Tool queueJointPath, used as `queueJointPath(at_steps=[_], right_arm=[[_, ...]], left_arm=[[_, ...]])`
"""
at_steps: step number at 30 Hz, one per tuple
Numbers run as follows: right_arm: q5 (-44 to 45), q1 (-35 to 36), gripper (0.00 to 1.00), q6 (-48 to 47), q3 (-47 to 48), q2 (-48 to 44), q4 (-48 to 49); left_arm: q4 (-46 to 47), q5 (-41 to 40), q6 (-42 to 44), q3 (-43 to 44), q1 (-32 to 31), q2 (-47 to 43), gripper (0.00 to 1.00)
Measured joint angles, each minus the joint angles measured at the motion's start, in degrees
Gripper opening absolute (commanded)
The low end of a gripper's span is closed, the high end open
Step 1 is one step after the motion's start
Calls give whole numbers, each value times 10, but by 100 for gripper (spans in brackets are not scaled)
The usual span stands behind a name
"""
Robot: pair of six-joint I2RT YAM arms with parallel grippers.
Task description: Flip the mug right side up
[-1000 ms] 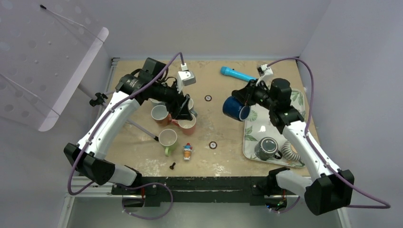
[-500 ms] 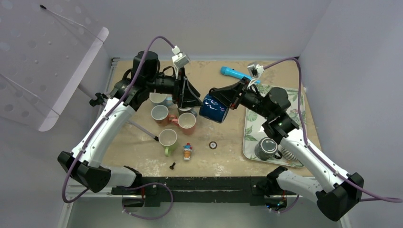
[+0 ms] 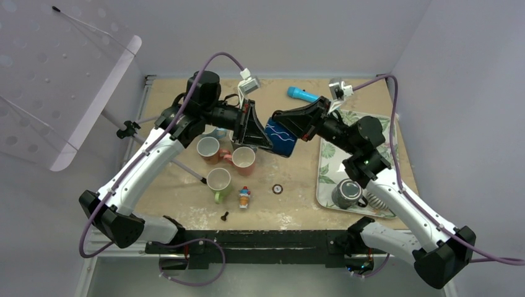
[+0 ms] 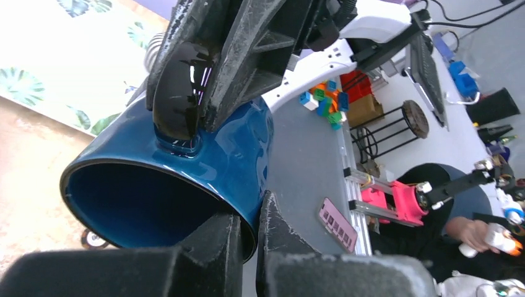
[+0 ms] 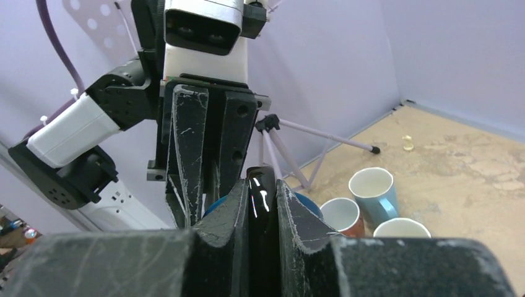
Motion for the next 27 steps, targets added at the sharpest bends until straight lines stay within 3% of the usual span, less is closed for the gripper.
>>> queueJointPath(at_steps=[1, 3, 5, 9, 13, 17, 20, 27], right_arm=[[-5, 0, 9, -4, 0, -1, 5], [1, 3, 44, -12, 3, -6, -2], [44, 8, 68, -19, 20, -13, -53], [238, 0, 83, -15, 88, -13, -227], [394, -56, 84, 3, 126, -14, -391], [466, -187, 86, 23, 97, -24, -499], [506, -260, 89, 42, 47, -43, -550], [558, -311, 90, 75, 8, -70, -600]], left_arm=[[1, 11, -4, 2, -1, 0, 0], [-12, 14, 2, 12, -2, 2, 0], [-38, -12, 40, 31, -9, 9, 0], [-117, -216, 188, 59, -56, 36, 0], [-186, -381, 309, 68, -115, 101, 0], [-231, -509, 396, 79, -163, 191, 0], [-244, -570, 438, 80, -185, 242, 0], [-255, -637, 494, 103, -198, 330, 0]])
